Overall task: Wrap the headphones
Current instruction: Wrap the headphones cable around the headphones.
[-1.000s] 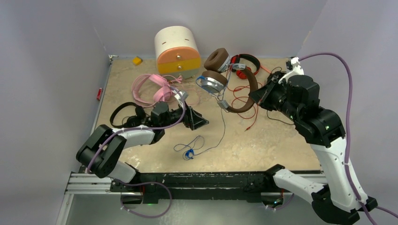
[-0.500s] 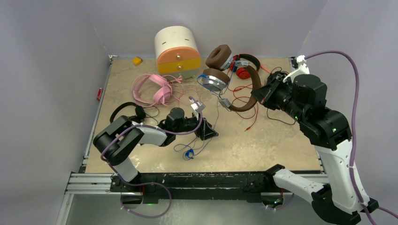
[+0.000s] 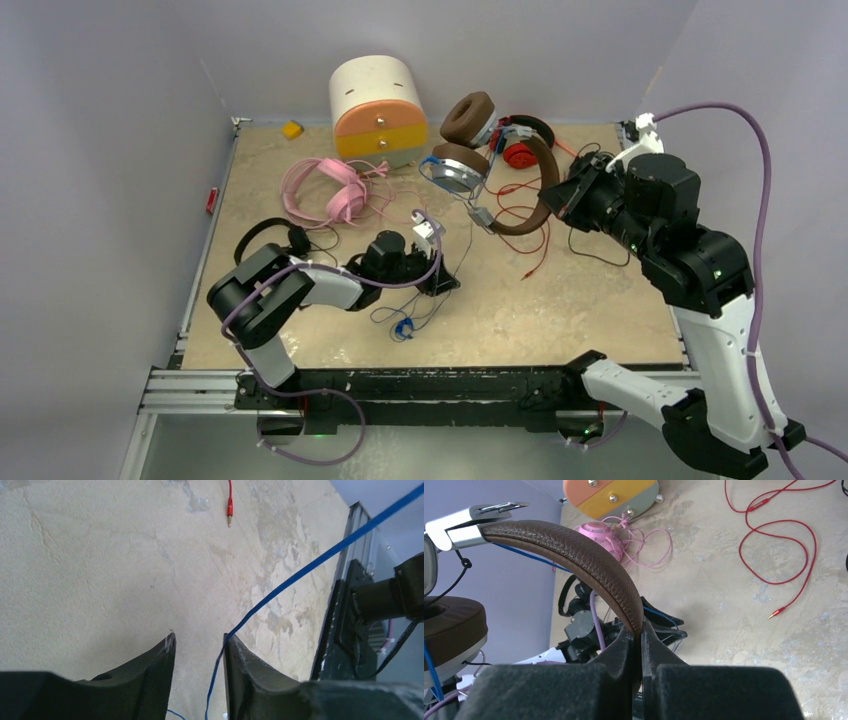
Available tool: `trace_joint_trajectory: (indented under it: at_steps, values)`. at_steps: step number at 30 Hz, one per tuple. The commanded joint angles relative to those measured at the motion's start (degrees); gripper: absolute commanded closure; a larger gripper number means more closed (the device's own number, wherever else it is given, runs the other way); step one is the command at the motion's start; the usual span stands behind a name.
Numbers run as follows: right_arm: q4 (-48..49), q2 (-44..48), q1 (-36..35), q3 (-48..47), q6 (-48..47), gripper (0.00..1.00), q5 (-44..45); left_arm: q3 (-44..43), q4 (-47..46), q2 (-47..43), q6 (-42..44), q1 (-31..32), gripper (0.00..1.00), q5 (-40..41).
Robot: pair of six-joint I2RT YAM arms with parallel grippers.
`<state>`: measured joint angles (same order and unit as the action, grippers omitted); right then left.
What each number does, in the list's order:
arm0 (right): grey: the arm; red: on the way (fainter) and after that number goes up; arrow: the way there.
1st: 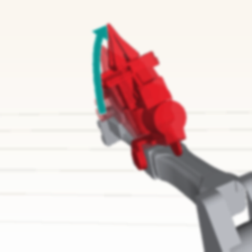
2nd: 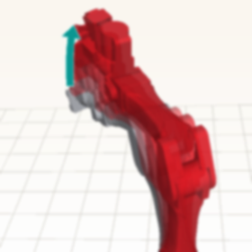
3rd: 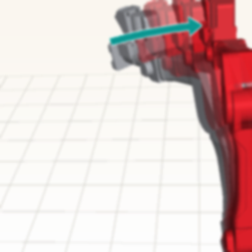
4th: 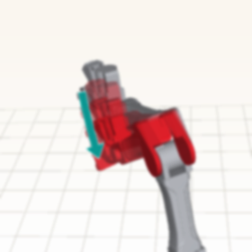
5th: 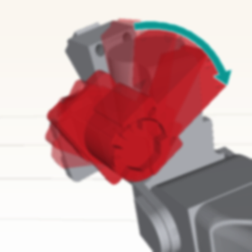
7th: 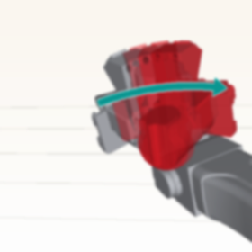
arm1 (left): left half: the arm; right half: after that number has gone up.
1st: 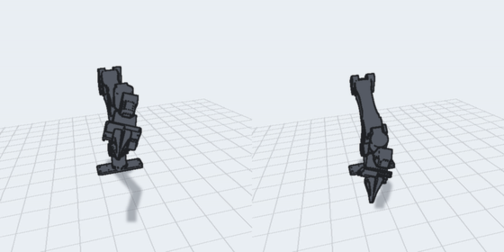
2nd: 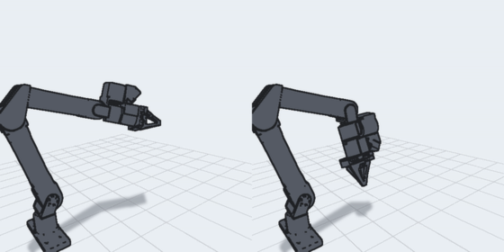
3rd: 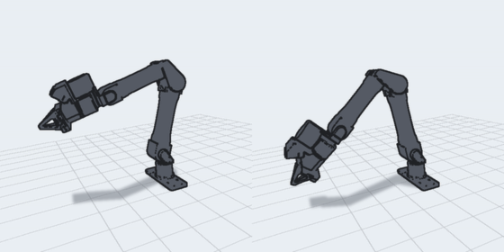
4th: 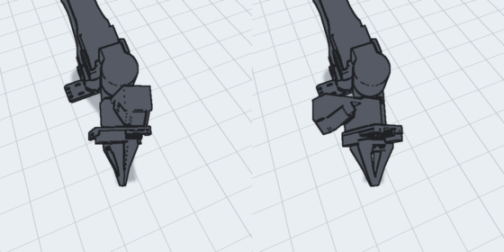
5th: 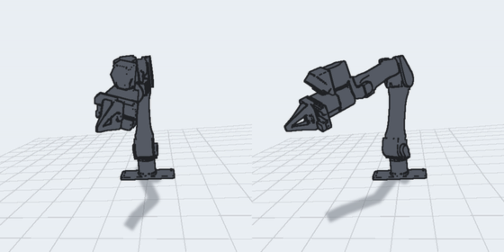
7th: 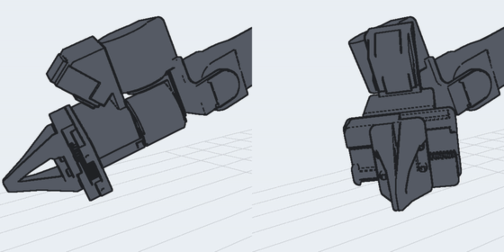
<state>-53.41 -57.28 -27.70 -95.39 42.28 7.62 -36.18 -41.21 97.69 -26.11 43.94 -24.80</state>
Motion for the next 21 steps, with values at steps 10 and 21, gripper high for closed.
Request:
trace_joint_trajectory:
  at_steps: [10,21]
  values:
    - [0.25,-4.15,0.02,-4.87,-0.73,1.00,19.26,7.83,7.43,-7.65,1.15,0.36,1.00,6.44]
    - [2.67,-6.87,0.04,0.56,-1.00,1.00,37.52,10.78,19.59,-18.23,0.87,6.13,1.00,7.77]
